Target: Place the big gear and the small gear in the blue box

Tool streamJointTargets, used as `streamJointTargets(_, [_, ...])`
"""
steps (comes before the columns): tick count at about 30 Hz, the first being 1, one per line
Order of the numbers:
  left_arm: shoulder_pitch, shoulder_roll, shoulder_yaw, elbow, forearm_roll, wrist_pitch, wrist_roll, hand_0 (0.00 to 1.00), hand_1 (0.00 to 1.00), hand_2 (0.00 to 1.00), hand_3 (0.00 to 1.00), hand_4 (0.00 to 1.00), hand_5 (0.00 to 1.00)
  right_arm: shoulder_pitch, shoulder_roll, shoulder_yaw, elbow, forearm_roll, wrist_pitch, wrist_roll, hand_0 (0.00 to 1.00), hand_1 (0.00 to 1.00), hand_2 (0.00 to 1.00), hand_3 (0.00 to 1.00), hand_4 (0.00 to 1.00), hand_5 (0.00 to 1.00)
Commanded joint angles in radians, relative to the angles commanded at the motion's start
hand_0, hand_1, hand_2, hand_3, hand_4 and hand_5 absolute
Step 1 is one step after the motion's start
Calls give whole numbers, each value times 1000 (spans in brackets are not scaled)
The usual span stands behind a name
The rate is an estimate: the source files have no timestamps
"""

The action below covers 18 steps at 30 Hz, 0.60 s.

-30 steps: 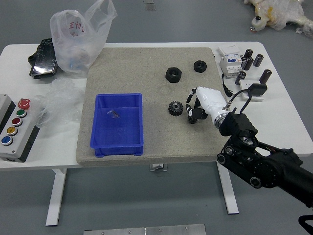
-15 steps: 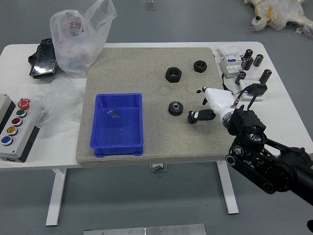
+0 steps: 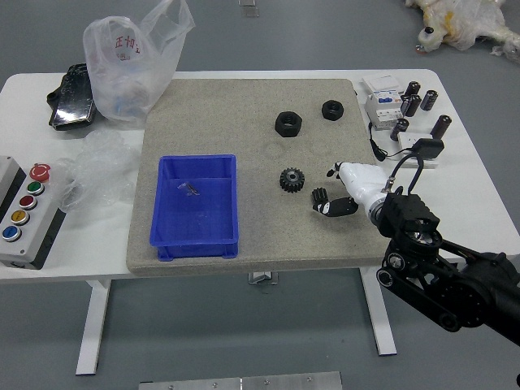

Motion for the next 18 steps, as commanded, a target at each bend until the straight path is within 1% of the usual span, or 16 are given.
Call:
streamJointTargets(3, [0, 0, -1, 0, 1, 0, 0, 740, 618, 620, 772, 758, 581, 9, 9, -25, -30, 11, -24, 17, 266, 502, 581, 636, 566, 289])
streamJointTargets(4, [0, 0, -1, 0, 1, 0, 0, 740, 618, 620, 773, 757, 581, 12, 11, -33, -37, 15, -30, 22, 251, 459, 488, 563, 388, 150])
streamJointTargets(9, [1, 0, -2, 0, 2, 0, 0, 740, 618, 620, 773, 757, 581, 24, 25, -69, -73, 32, -56, 43, 251, 459, 488, 563, 388, 150])
streamJointTargets(10, [1, 0, -2, 0, 2, 0, -1, 740, 618, 621, 773, 757, 579, 26, 27, -73, -80, 34, -62, 47, 237, 444, 458, 532, 376, 100])
streamJointTargets(15, [0, 0, 0, 1, 1, 0, -2, 740, 618, 621, 773, 757, 579, 29, 29, -76, -84, 41, -86, 65, 237, 444, 458, 532, 376, 100])
streamJointTargets(16, [0, 0, 0, 1, 0, 0, -3, 740, 618, 620, 773, 757, 582, 30, 28, -75, -84, 43, -93, 70, 233, 434, 427, 486, 392, 62])
streamJointTargets(18, [-1, 0, 0, 1, 0, 1, -3, 740, 618, 620, 773, 757, 582, 31, 27, -73, -81, 47, -104, 79, 233, 434, 427, 486, 392, 62])
